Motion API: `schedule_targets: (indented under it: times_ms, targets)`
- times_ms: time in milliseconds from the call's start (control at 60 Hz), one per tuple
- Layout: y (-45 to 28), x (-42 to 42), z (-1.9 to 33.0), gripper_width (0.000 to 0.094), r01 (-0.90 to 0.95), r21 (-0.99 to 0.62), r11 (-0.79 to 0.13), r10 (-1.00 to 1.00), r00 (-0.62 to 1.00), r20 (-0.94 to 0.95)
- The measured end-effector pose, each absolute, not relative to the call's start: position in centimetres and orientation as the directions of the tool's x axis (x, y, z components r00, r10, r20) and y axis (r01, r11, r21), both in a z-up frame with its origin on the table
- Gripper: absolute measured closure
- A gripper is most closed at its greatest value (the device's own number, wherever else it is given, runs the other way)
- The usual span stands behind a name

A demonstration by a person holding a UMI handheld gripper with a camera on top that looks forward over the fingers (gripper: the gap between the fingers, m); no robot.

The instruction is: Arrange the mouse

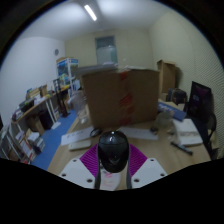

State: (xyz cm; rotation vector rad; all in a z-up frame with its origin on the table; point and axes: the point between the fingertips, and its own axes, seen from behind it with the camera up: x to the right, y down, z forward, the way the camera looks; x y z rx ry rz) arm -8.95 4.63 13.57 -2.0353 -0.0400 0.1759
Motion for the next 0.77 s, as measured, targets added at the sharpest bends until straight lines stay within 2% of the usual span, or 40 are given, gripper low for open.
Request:
schedule_targets:
  times_ms: [150,283,333,383,400,433,450,517,617,667,767]
  targets:
    - [3.7,-17.2,3.9,0.0587,0.016,-0.822,-0.569,0.14,0.987,-0.077]
    - [2.1,-19.1,-1.4,0.0572,0.061,-0.773,-0.631,0.14,0.989,-0.037]
    - [2.5,-19.0,-1.4,0.0576,0.1,-0.789,-0.606,0.147,0.989,0.012]
    - [2.3,-19.2,-1.2,0.0525,0.107,-0.78,-0.616,0.145,0.989,0.021]
    - [2.3,-19.2,-1.2,0.0443,0.105,-0.775,-0.623,0.144,0.989,0.018]
    - [2.4,-19.2,-1.2,0.0399,0.099,-0.768,-0.632,0.143,0.99,0.009]
    - [2.4,-19.2,-1.2,0.0425,0.096,-0.763,-0.639,0.145,0.989,0.003]
    - [2.2,-19.3,-1.3,0.0385,0.081,-0.729,-0.679,0.151,0.988,-0.032]
    - [0.7,-18.9,0.3,0.0042,0.054,-0.704,-0.709,0.145,0.987,-0.071]
    - [-0.1,-18.5,1.9,0.0097,0.058,-0.718,-0.693,0.156,0.985,-0.07]
    - [-3.2,-17.5,5.3,0.009,0.039,-0.724,-0.689,0.152,0.984,-0.092]
